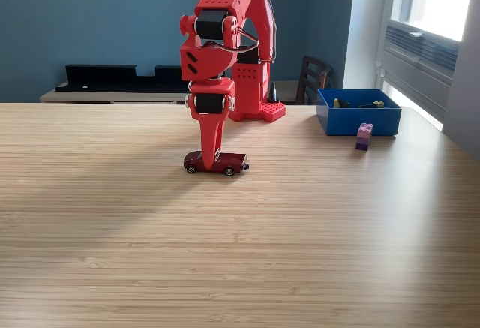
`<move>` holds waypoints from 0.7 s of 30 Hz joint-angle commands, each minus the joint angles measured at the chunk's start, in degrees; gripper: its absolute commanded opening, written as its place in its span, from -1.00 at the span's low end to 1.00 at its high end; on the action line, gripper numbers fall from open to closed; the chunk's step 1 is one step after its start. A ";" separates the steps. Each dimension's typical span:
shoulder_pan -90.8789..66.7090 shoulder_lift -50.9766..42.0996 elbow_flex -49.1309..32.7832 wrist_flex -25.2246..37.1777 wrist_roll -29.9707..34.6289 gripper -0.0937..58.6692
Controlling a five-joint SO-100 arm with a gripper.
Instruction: Grasp a lego block and put it in the bin.
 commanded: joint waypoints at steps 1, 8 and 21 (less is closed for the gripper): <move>0.00 4.13 -0.35 -2.81 0.18 -0.10; -0.62 4.13 1.67 -7.29 1.76 -0.60; -0.79 4.13 -8.44 1.41 7.65 -1.00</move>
